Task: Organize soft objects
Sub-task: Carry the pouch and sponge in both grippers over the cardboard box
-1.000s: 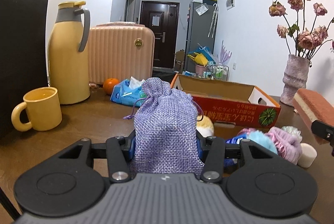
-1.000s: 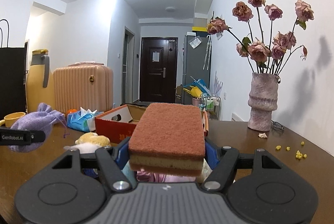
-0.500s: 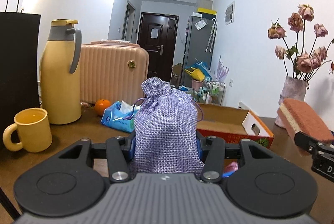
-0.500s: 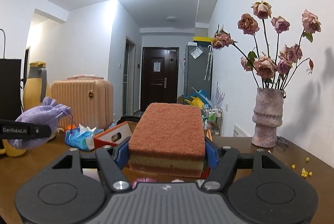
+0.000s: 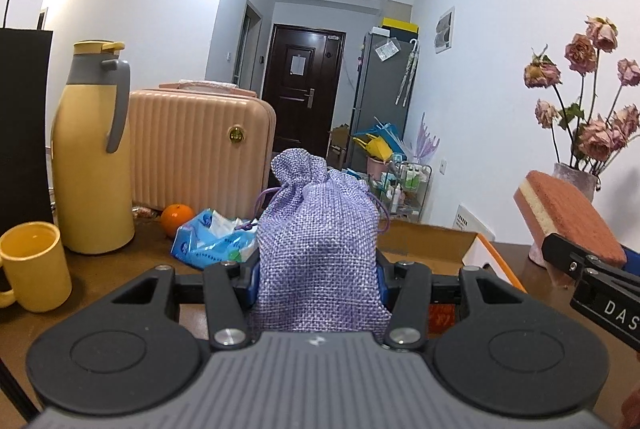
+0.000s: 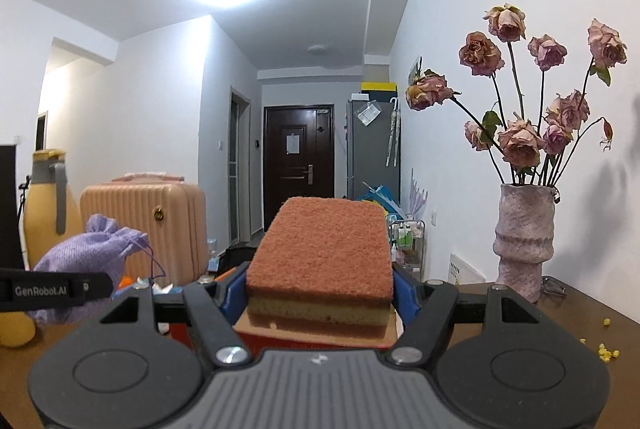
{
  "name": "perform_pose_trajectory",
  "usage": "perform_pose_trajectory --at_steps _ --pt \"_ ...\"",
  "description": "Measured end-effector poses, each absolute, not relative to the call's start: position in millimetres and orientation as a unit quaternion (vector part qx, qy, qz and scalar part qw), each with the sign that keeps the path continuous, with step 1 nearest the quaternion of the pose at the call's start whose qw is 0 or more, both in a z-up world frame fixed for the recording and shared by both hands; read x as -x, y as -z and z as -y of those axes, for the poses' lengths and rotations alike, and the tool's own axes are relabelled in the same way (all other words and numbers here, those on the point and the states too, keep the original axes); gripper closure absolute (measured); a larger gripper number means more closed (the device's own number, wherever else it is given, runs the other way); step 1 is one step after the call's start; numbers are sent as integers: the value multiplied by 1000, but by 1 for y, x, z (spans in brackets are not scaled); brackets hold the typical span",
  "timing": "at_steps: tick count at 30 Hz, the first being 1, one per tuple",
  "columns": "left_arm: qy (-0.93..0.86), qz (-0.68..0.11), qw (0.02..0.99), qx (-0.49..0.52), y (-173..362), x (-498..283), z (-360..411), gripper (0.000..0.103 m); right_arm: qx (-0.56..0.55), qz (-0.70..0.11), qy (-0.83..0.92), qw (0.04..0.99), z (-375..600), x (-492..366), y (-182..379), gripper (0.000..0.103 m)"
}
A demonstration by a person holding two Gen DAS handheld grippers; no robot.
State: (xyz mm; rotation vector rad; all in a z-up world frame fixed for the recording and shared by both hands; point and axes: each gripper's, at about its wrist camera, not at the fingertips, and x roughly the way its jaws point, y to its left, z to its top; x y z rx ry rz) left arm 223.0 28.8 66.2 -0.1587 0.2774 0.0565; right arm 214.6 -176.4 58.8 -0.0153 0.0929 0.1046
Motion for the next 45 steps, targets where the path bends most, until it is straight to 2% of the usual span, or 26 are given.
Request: perform_pose_trajectory --at_steps 11,45 --pt "-35 -135 987 84 -79 -268 -28 53 -11 -60 -42 997 176 -270 -65 34" --pt "-42 -199 978 37 -51 -418 -12 53 27 -197 -33 979 169 -424 -35 33"
